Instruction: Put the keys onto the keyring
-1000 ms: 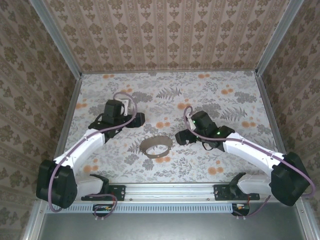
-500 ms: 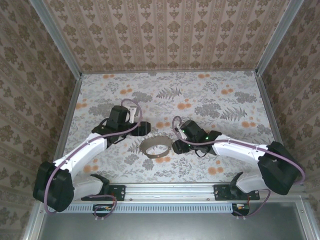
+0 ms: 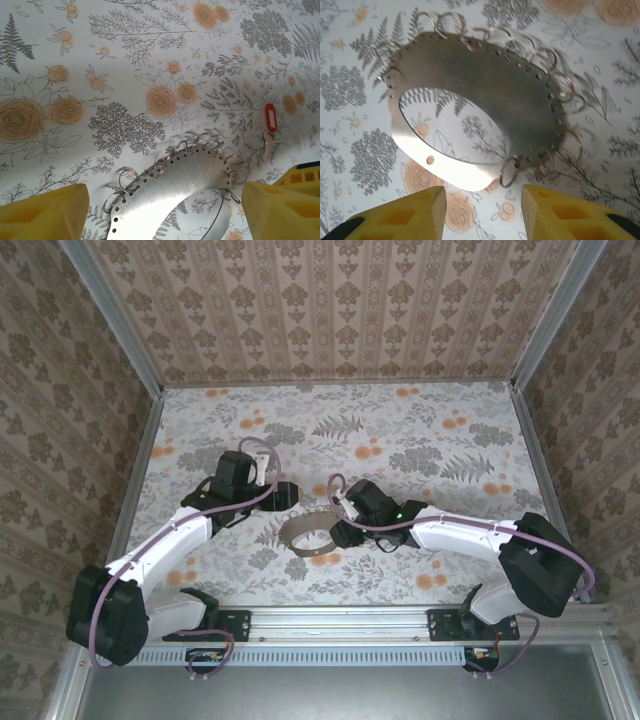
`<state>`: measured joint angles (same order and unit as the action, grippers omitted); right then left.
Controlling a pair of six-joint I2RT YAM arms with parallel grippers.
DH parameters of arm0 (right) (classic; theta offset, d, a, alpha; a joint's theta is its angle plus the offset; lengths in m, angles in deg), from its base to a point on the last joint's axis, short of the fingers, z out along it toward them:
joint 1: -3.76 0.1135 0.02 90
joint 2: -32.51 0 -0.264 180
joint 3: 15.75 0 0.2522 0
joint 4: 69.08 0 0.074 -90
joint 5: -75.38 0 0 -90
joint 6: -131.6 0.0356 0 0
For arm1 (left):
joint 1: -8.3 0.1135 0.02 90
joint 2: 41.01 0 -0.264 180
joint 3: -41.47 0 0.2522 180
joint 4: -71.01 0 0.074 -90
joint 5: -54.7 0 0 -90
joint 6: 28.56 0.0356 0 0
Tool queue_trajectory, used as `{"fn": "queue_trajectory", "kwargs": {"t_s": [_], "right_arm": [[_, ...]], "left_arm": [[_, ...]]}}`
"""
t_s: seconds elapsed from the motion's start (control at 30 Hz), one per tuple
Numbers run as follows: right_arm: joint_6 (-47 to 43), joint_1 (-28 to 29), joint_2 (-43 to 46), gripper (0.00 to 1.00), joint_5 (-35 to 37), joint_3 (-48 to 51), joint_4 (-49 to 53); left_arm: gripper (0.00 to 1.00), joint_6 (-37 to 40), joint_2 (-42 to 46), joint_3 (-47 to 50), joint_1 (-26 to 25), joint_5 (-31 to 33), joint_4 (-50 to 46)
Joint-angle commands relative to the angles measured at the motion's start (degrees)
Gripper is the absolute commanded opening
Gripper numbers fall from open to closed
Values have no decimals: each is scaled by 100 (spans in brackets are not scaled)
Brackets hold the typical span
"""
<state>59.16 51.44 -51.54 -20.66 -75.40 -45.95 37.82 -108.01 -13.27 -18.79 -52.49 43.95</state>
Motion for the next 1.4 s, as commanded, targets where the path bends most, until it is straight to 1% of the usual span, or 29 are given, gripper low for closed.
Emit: {"fn": "queue_trajectory", "kwargs": {"t_s": [0.0,0.03,0.07,0.23,0.5,0.63,0.73,1.13,1.37], "right_arm": [[-98,67,-253,43,145,-232,222],[-112,77,-334,42,192,-278,265],[-130,95,-428,40,237,-331,315],[-241,213,-662,34,383,-642,554],[-262,327,-994,30,631,-877,858],[-275,373,-1120,29,1009,-1027,1113],[-279,398,-1112,30,1155,-1056,1181],[-317,407,-1376,31,1150,-1167,1092],[-331,408,-1505,30,1236,-1185,1122]], "left_arm": [[81,-121,127,77,70,-93,15],[81,-123,157,91,64,-92,11],[80,-119,189,102,243,-104,3],[80,-136,293,138,366,-127,-31],[80,-41,319,105,529,-175,-108],[80,-32,319,105,556,-197,-103],[80,-25,330,115,566,-171,-110],[81,-7,337,96,606,-179,-128],[81,-5,368,90,600,-171,-129]]}}
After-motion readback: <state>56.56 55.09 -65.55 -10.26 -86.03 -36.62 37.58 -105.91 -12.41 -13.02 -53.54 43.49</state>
